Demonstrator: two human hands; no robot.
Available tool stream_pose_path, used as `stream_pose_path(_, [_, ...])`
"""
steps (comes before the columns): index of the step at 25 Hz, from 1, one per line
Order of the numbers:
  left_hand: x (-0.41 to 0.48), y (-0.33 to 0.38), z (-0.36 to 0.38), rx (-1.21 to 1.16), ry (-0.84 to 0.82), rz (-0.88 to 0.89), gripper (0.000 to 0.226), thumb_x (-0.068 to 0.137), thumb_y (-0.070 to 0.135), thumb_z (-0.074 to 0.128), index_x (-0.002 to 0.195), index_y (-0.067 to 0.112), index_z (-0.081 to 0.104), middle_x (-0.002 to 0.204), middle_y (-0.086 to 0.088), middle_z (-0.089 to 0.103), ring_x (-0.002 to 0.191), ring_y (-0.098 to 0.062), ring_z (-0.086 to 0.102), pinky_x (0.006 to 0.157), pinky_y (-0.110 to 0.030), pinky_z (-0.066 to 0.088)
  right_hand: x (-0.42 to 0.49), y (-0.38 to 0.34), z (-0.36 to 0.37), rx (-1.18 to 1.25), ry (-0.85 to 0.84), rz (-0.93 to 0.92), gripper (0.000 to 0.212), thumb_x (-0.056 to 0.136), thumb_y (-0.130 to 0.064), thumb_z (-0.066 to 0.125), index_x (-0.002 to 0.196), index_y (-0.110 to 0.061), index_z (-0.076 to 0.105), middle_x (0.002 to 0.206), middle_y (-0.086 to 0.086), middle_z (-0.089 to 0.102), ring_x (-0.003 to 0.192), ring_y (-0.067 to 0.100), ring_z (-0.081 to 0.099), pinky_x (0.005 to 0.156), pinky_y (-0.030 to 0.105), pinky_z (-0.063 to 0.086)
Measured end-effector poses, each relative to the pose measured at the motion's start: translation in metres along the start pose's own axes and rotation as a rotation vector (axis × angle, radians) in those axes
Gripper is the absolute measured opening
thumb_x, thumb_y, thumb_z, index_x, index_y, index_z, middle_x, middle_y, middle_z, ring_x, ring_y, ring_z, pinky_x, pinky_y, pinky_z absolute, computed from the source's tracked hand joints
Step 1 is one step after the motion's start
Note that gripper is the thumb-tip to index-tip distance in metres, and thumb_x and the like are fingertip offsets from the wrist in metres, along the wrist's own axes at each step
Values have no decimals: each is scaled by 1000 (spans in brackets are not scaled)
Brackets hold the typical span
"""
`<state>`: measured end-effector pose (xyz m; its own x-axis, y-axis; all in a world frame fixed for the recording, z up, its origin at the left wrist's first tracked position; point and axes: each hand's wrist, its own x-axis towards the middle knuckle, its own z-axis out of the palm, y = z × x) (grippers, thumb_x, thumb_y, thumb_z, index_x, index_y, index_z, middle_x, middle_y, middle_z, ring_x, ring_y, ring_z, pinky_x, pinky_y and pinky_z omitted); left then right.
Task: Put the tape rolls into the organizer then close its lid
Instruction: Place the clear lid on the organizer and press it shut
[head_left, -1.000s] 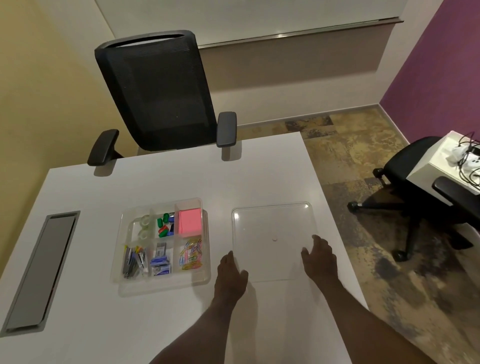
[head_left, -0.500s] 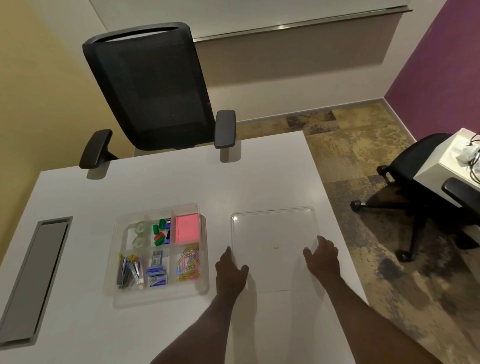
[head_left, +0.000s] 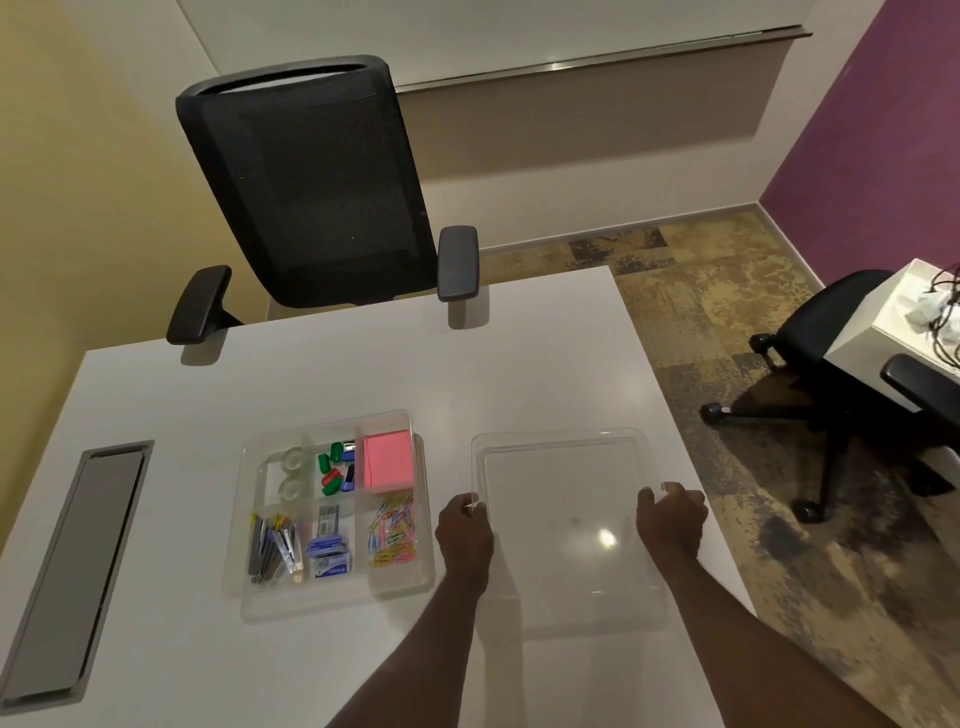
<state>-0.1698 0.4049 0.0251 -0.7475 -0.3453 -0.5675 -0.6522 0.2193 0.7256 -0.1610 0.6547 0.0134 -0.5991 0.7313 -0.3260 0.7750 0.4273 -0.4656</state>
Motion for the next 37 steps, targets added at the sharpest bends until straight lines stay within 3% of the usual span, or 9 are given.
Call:
stream_pose_path(4, [-13,4,-16,-130,0,76,19,105,8,58,114,12,75,95,-7,75,79,-23,70,67,-29,56,-14,6,-11,94,55,25,32,98,-17,57,125,-1,63,127,29,58,117,46,57,93,48,51])
stream_pose_path(9, [-25,0,-55,-178,-26,162,14,104,8,63,109,8,75,101,-20,75,76,-25,69,72,-37,57,-39,7,-23,192,124,-178,26,101,-14,55,117,2,68,114,24,71,109,44,66,95,45,52])
stream_pose_path(13, [-22,9,-97,-33,62,262,21,103,6,63,115,7,80,108,-13,80,98,-28,74,97,-44,61,-68,-10,-31,357,106,-223,25,100,-8,52,114,-4,73,101,16,76,100,34,70,91,33,48])
stream_pose_path(15, [-16,17,-126,12,101,319,23,103,8,62,118,7,81,111,-12,81,101,-28,74,101,-43,60,-88,-24,-31,381,101,-265,25,99,-6,53,112,-5,74,96,13,77,94,28,70,88,28,45])
stream_pose_path(19, [-8,32,-185,121,156,516,21,104,14,65,110,4,82,101,-13,83,92,-25,75,86,-27,49,-127,-55,-28,415,118,-354,24,98,-7,52,104,-6,75,90,8,77,88,23,69,84,24,44])
stream_pose_path(25, [-3,40,-275,190,331,746,17,102,13,66,96,6,81,91,-9,78,79,-23,68,77,-31,50,-183,-107,-21,515,87,-493,19,101,-17,57,104,-10,75,82,3,76,82,18,69,70,14,44])
stream_pose_path(29, [3,45,-331,98,377,700,27,106,27,63,103,11,83,87,-7,83,65,-15,72,78,-28,57,-214,-137,-18,502,22,-684,16,102,-17,59,105,-12,74,79,0,75,70,-8,65,68,1,45])
stream_pose_path(32, [7,41,-367,-171,235,613,29,105,39,65,93,17,80,67,-1,78,54,-17,75,62,-36,63,-232,-158,-19,668,-132,-715,17,100,-6,58,108,-7,73,83,5,76,60,4,69,59,13,53])
stream_pose_path(37, [23,41,-413,-491,-12,331,72,88,73,60,103,5,78,89,-16,83,83,-29,84,75,-36,69,-255,-188,-22,914,-341,-696,21,99,2,58,115,3,72,99,15,76,81,25,78,75,30,64])
